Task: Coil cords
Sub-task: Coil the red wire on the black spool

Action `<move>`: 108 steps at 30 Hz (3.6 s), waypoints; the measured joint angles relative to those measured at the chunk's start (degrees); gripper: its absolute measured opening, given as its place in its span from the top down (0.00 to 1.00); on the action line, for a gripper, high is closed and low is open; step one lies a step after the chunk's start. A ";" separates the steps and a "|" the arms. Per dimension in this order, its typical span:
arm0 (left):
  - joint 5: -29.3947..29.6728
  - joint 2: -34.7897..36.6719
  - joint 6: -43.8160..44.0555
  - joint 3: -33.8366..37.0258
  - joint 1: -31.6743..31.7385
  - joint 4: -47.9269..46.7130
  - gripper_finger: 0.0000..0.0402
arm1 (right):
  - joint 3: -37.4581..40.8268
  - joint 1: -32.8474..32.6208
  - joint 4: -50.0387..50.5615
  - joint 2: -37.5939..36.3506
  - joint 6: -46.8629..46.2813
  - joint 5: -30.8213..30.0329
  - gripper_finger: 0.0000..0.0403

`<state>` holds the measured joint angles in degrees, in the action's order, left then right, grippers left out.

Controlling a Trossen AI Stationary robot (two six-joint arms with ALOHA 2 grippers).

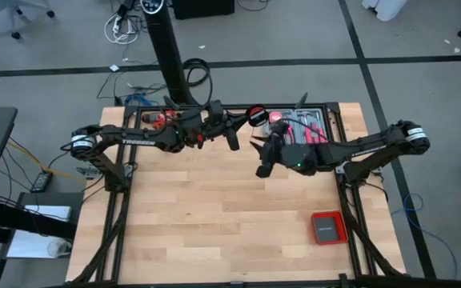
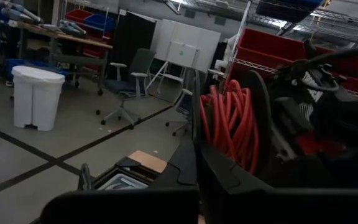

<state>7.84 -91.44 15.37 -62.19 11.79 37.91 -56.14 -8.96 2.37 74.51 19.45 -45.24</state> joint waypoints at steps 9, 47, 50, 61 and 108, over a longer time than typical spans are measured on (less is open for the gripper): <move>-0.42 0.00 -0.34 0.02 0.04 0.07 1.00 | 7.77 1.19 3.32 -6.01 -15.16 4.95 0.82; -1.05 0.00 -1.66 0.07 0.07 5.33 1.00 | 19.67 17.38 -41.06 3.71 -27.03 46.03 0.83; -1.03 -0.02 -1.77 0.07 0.07 5.89 1.00 | 19.48 17.36 -43.83 5.19 -27.00 46.43 0.83; -1.01 -0.02 -1.83 0.07 0.07 6.49 1.00 | 19.50 18.19 -44.97 6.19 -25.67 46.19 0.83; -1.57 -0.02 -2.95 0.07 0.04 6.43 1.00 | 19.50 20.22 -45.11 6.99 -15.98 45.98 0.85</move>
<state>6.26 -91.46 12.43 -62.13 11.84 44.34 -36.64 11.27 -42.74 81.49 3.46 0.75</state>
